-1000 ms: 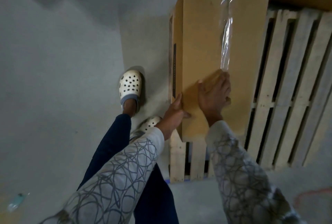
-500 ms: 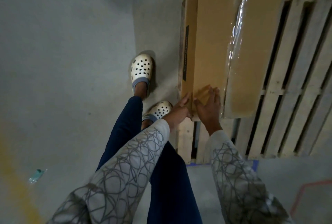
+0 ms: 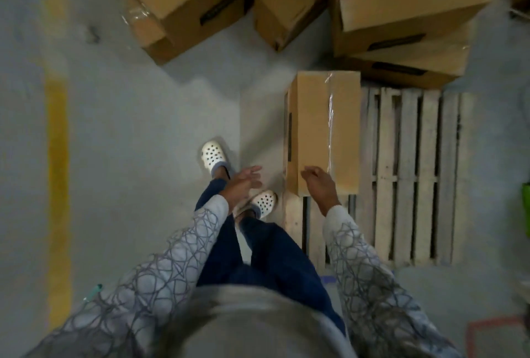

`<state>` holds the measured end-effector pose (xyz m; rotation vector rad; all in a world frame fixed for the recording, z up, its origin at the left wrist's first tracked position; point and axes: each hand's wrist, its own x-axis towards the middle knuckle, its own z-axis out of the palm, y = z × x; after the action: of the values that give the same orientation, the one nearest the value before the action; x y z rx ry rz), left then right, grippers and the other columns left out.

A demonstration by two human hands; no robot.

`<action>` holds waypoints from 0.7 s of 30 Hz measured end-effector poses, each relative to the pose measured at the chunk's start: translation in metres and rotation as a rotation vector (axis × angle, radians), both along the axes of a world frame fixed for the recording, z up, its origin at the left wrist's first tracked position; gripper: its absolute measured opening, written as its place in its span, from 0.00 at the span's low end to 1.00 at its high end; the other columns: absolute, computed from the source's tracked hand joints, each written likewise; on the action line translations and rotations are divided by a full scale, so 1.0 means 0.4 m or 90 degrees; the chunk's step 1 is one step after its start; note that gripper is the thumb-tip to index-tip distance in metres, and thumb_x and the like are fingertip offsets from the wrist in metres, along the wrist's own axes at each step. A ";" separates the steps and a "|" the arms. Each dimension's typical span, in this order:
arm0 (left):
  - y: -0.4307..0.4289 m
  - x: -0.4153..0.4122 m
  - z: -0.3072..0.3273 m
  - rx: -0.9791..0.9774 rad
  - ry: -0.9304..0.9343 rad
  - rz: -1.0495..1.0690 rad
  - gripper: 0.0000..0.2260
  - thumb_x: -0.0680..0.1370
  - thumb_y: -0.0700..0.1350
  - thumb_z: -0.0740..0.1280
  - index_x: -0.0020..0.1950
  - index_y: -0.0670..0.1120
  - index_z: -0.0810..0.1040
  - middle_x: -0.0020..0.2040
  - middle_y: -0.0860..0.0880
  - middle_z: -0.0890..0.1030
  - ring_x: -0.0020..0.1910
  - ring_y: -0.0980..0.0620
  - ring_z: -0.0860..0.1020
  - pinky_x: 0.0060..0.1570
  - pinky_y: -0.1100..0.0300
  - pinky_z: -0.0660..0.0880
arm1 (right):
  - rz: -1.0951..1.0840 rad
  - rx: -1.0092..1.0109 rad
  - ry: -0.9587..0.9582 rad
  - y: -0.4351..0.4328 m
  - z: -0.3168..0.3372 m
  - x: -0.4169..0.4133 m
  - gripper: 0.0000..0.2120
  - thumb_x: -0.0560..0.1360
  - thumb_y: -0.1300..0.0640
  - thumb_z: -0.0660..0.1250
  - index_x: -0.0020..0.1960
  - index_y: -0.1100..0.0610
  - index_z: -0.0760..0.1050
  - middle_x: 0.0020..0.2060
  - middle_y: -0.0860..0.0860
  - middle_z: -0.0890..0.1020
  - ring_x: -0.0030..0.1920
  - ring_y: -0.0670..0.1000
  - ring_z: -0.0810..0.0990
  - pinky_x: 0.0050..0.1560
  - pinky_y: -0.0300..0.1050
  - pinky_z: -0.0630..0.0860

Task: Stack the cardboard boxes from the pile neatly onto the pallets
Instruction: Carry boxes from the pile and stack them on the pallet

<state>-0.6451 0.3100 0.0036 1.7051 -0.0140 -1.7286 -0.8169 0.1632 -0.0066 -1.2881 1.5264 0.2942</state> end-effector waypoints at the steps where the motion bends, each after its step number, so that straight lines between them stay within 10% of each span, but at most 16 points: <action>1: 0.019 0.025 0.038 -0.004 -0.003 0.000 0.19 0.84 0.35 0.62 0.74 0.45 0.73 0.68 0.44 0.77 0.69 0.45 0.74 0.61 0.50 0.70 | -0.011 0.007 -0.021 0.018 0.048 0.020 0.16 0.82 0.51 0.65 0.68 0.54 0.78 0.65 0.52 0.81 0.63 0.55 0.79 0.62 0.51 0.76; 8: 0.100 0.231 0.202 -0.087 -0.059 0.021 0.14 0.80 0.42 0.70 0.64 0.55 0.80 0.62 0.46 0.83 0.55 0.49 0.81 0.53 0.54 0.75 | 0.026 0.059 -0.131 0.163 0.211 0.263 0.08 0.82 0.55 0.64 0.55 0.48 0.81 0.53 0.51 0.85 0.46 0.50 0.82 0.48 0.48 0.76; 21: 0.160 0.809 0.262 -0.052 -0.188 0.134 0.11 0.80 0.41 0.68 0.61 0.49 0.82 0.54 0.46 0.85 0.51 0.46 0.83 0.48 0.54 0.77 | 0.087 0.018 -0.237 0.180 0.293 0.886 0.12 0.83 0.47 0.65 0.62 0.52 0.78 0.54 0.50 0.85 0.52 0.53 0.84 0.51 0.47 0.78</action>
<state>-0.3217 0.3740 0.1084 1.8156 -0.0362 -1.2978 -0.4625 0.2353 0.1108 -1.3431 1.1195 0.1511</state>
